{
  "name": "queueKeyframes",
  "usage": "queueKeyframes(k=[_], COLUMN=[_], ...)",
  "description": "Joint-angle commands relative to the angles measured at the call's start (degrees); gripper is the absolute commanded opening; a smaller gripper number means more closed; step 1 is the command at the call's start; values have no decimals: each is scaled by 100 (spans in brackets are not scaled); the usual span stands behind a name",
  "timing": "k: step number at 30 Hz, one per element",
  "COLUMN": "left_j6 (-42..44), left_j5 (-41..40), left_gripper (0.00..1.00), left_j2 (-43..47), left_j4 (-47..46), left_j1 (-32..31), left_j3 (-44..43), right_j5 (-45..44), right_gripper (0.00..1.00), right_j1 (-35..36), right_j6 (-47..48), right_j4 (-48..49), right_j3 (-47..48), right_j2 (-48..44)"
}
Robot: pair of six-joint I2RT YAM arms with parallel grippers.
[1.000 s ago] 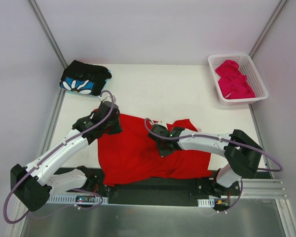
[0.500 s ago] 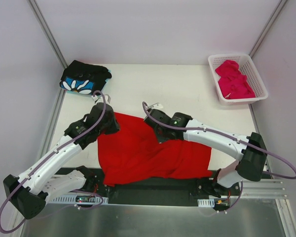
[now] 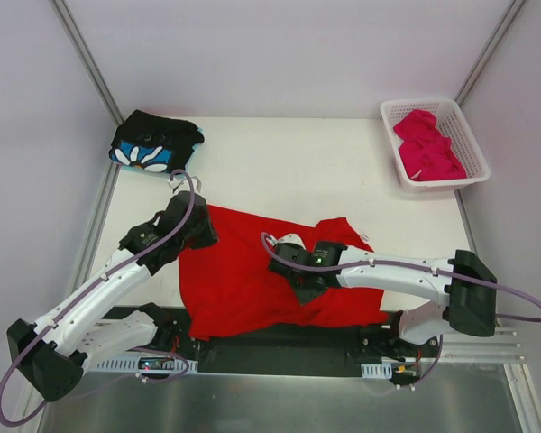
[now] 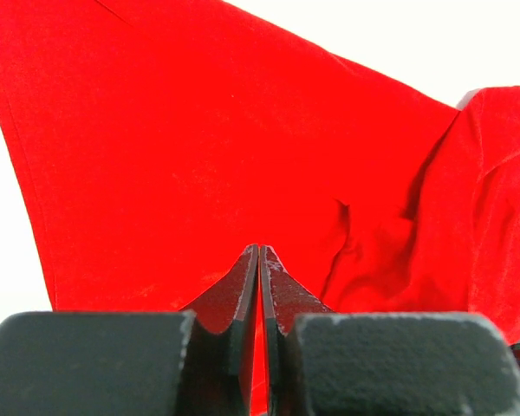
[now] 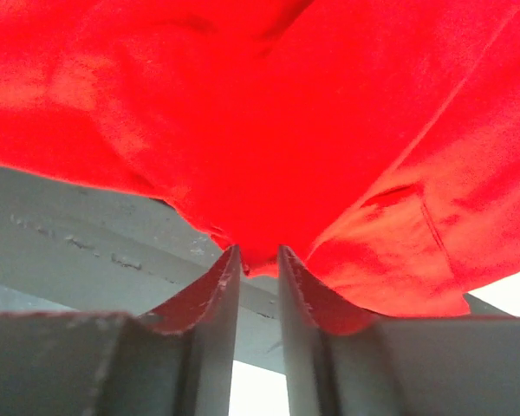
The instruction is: Fold and stack the t-shirts
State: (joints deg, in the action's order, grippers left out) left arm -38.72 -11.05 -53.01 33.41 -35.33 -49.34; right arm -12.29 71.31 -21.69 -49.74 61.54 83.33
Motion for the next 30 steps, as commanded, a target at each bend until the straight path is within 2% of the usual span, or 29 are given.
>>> queueKeyframes(k=[1,3,7,10,16,20,30], left_j6=[-101,-83,-66,-83,-109,-83,-101], left_j5=[-169,-170,-187,-161,-73,-38,-20], left_gripper=[2,2,2,2,2,2,1], left_j2=[-51,-69,-78,-78,-139,-157,-86], left_j4=[34,25,34,25,-10,-36,-36], left_j1=[-62,-62,-62,-62,-62,-62,-62], left_j3=[-58,-84,-67,-49,-5,-14,30], right_j5=[87,-62,-273,-528,-845,-792,-616], right_gripper=[31,43,53,54,49,49,46], right_j1=[103,103,85,94,103,103,419], right_j6=[-213,-117,42,-185,-1247,-1574,-1838], right_j4=[-44,-193,-466,-625,-292,34,280], right_j3=[191,341,719,676,-404,-994,-1091], right_j2=[-19,-19,-45,-141,-730,-871,-414])
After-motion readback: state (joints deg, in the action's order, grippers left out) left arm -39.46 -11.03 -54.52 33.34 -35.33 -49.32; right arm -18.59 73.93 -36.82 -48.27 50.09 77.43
